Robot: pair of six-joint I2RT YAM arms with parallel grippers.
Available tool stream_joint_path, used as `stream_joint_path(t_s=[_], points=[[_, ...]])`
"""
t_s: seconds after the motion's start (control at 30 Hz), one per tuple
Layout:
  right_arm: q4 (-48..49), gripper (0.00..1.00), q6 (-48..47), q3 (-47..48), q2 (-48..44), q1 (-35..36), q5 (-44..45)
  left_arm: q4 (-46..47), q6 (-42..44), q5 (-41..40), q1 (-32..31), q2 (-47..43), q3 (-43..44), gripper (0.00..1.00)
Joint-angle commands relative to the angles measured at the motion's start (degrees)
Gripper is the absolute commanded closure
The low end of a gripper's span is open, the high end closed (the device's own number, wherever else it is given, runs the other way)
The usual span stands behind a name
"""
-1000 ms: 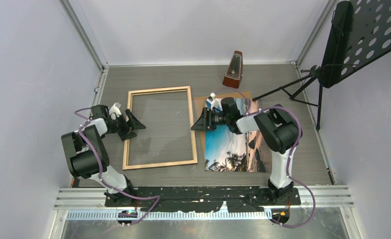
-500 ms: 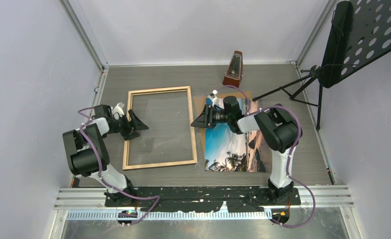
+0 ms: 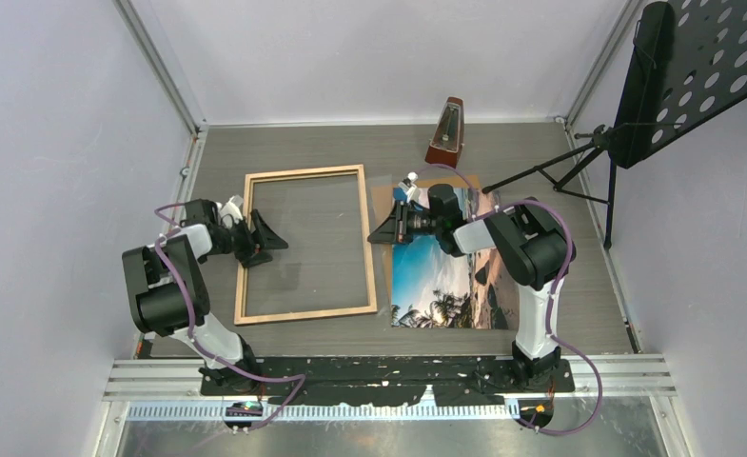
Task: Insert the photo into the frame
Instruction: Pick up the photo frame item from the photo frame.
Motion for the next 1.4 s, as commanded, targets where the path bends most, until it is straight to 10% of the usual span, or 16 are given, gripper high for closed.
stream_joint_path(t_s=[0.0,0.57,1.37], points=[[1.92,0.83,-0.29,0.48,-1.19,-0.80,-0.95,-0.57,1.60,0.74,-0.45,-1.26,0.15,0.24],[-4.15,0.94,4.45,11.00,-2.76,-1.11,-2.26,-10.44,9.68,-14.25,-0.36,-15.90,10.58,0.10],[9.34,0.94,22.05,15.98,1.64,-0.68,-4.49,-19.82,8.29,-23.86,-0.49,2.43,21.11,0.13]])
